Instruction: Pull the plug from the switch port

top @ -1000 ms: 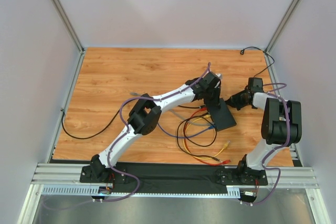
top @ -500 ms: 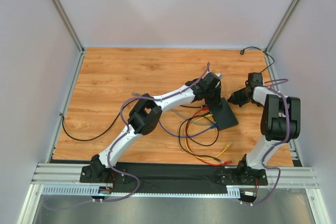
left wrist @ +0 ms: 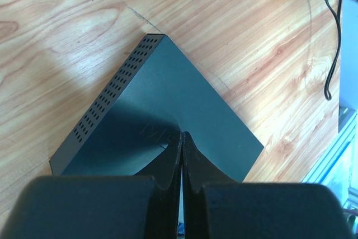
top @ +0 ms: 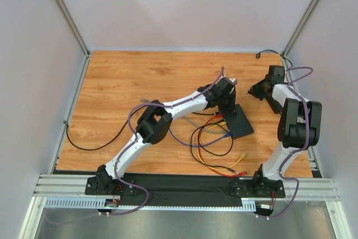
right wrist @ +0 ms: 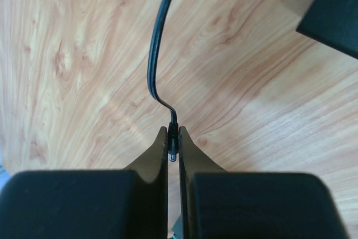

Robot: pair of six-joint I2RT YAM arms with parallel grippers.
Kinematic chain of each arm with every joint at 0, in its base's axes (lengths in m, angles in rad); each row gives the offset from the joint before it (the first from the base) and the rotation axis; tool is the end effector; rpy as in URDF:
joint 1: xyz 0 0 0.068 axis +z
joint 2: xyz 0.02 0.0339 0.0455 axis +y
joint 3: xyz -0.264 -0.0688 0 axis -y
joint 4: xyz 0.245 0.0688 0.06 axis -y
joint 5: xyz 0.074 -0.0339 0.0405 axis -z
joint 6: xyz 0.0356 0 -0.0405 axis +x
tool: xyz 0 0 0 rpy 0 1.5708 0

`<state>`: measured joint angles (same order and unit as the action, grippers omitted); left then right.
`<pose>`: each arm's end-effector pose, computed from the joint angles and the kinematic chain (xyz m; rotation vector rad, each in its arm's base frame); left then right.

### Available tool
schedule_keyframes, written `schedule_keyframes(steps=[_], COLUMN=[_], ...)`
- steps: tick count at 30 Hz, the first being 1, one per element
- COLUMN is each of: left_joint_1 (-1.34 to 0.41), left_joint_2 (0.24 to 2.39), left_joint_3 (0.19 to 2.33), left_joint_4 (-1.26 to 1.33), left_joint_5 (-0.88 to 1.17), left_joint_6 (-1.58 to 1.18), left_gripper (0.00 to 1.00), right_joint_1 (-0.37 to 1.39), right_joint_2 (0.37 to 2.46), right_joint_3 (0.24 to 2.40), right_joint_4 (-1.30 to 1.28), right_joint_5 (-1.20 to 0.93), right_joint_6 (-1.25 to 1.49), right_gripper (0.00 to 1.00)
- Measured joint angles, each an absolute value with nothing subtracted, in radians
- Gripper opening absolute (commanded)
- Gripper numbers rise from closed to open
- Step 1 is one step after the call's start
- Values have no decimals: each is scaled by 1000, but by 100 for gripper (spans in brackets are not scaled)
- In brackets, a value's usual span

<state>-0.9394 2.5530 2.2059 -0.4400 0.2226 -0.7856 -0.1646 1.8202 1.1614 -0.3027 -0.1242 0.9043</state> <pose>0.3284 -0.4624 0.1561 0.3208 2.5942 -1.0093 0.3738 -0.0576 0.1771 1.2717 2.2477 0.4432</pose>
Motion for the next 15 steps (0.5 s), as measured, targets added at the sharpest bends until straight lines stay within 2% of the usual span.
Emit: schedule_keyframes(steps=[4, 8, 15], left_joint_1=[-945, -962, -971], left_joint_2=[2511, 2459, 2366], left_joint_3=[2139, 2101, 2044], left_joint_4=[-395, -465, -596], left_joint_5=[212, 208, 236], left_joint_6=[-760, -714, -627], left_gripper=[23, 32, 36], right_joint_1=[-168, -193, -283], right_joint_2=[1766, 1694, 1694], right_joint_3=[1173, 1235, 1399], right_joint_4=[-348, -443, -582], right_joint_5=[-121, -117, -104], right_joint_6=[805, 709, 595], right_gripper=[0, 1, 3])
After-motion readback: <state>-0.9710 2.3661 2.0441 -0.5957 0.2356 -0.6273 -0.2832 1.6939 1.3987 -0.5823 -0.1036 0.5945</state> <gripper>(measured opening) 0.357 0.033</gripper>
